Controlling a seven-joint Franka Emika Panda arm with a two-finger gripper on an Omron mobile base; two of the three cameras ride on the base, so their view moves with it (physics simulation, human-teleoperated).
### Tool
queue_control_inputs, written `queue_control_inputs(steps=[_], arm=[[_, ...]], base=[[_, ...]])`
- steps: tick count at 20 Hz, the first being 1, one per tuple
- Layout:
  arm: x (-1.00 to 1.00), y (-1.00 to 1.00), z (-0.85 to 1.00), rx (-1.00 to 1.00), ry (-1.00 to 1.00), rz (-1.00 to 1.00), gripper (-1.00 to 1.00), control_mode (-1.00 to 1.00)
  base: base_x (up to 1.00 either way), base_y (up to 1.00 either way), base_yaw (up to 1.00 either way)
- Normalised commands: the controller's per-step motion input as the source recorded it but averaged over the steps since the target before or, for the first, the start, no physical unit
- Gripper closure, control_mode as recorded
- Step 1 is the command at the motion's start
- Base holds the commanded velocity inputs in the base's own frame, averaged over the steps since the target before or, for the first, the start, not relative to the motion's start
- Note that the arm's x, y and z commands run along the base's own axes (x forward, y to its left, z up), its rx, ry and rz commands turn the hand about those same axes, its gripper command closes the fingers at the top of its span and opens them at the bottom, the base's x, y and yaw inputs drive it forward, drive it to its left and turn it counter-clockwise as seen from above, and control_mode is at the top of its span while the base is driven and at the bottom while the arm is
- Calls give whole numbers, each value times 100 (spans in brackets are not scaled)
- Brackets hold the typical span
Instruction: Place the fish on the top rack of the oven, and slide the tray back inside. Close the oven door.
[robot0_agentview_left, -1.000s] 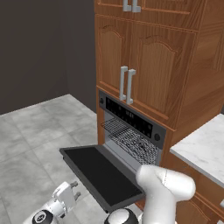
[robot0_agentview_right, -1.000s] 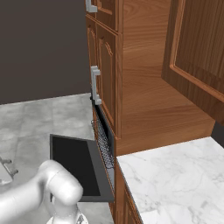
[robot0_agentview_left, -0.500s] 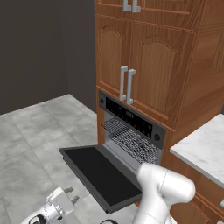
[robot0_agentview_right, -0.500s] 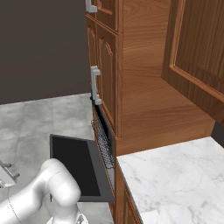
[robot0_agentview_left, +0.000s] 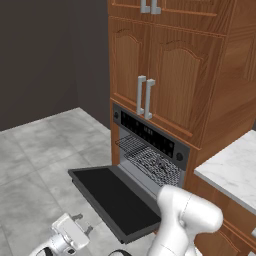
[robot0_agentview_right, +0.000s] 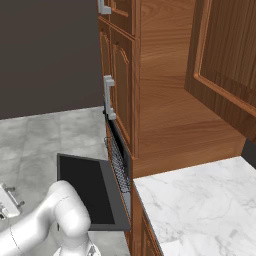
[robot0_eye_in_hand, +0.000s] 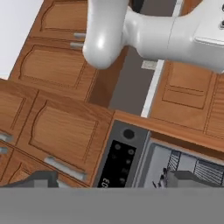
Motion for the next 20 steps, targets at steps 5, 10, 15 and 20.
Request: queue_control_inputs(steps=[5,10,15,20], arm=[[25,-2,-18,-15,19,-20,-100,-100],[31,-8,-16,-12,17,-22,-100,-100],[28,-11,-17,-11,18,-21,-100,-100],[28,-16,-28,-11,15,-18,-100,-100]], base=[[0,0,0],[0,0,0],[0,0,0],[0,0,0]])
